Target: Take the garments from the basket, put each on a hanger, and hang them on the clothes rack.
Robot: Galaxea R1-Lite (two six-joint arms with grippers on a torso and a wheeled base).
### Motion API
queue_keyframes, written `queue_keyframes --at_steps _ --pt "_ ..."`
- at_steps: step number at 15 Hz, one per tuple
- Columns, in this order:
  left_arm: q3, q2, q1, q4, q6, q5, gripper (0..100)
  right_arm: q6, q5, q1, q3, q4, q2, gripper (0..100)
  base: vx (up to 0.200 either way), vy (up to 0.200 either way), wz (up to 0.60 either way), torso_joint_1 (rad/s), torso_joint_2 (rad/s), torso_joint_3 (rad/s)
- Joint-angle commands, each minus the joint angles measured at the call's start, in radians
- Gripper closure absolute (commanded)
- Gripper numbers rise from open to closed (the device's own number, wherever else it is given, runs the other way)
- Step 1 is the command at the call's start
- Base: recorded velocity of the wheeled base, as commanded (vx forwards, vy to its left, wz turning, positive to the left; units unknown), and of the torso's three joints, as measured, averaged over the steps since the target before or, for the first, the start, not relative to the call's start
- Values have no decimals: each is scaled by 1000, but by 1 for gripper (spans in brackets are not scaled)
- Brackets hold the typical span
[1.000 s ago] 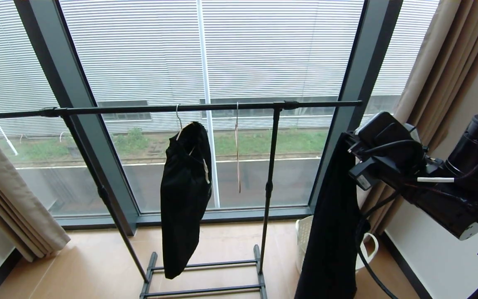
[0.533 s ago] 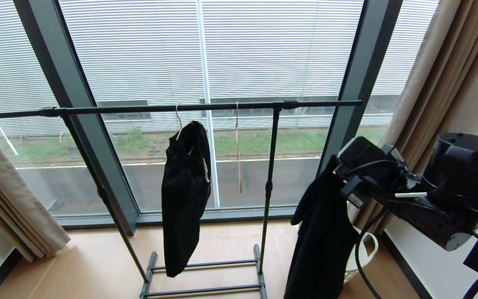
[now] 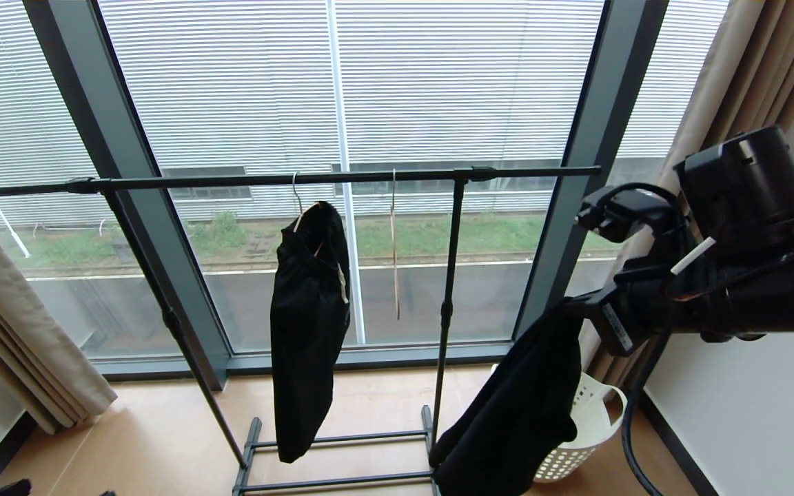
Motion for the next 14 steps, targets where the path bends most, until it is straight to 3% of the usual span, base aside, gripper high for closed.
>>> queue_keyframes --at_steps 1,3,5,11,14 --pt "-214 467 -205 -85 -168 -34 0 50 22 38 -83 22 35 100 0 0 0 0 0 0" --pt "-314 664 -315 -112 -201 -36 0 161 -1 79 -109 -14 79 100 0 0 0 0 0 0" --pt "-360 776 -401 -216 -250 -39 0 224 -35 108 -111 -73 104 100 0 0 0 0 0 0" --pt "-513 989 -528 -268 -255 -40 0 238 -38 134 -178 -95 179 100 0 0 0 0 0 0" --pt "-508 1087 -593 -388 -253 -36 0 238 -47 182 -218 -93 213 100 0 0 0 0 0 0"
